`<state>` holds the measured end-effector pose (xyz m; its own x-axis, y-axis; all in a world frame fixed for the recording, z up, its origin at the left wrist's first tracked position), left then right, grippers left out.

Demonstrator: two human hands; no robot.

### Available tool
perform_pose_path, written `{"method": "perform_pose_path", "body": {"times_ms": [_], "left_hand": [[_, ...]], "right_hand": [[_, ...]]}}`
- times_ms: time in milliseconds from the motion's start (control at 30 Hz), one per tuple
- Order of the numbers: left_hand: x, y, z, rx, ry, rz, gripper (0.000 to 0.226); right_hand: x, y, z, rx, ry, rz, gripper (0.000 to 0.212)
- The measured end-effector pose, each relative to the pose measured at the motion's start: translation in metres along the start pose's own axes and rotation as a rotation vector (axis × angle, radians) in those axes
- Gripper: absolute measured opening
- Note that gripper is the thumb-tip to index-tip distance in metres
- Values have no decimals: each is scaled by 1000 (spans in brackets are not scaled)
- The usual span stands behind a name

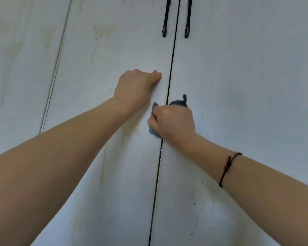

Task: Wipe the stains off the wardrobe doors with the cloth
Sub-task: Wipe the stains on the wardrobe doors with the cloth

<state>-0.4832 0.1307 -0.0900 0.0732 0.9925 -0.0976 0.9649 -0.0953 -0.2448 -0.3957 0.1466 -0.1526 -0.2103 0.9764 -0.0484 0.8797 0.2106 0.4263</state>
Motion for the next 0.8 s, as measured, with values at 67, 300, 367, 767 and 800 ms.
{"method": "perform_pose_path", "body": {"times_ms": [67,300,367,767,800], "left_hand": [[6,9,7,-69,-92,-7,36],[27,43,44,-201,-245,44,62],[35,42,48,-220,-249,58,62],[50,58,79,-312,-224,88,65],[51,61,86,-292,-240,74,65]], "right_hand": [[8,-38,77,-110,-51,-88,22],[-24,16,106,-173,-33,8,36],[-43,89,54,99,-40,-34,32],[-15,-46,212,-253,61,-58,36],[-15,-40,209,-312,40,-38,37]]}}
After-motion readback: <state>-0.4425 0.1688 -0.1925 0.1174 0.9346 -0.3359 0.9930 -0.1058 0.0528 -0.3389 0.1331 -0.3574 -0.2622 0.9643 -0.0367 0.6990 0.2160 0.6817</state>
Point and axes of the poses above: each hand's wrist, its own z-axis away from the middle knuckle, its own x-axis out of the palm, y = z × x, the point moved 9 cm from there along -z, towards the middle knuckle, and after that the axes turned 1 degree about -z, right-handed, at the moved point
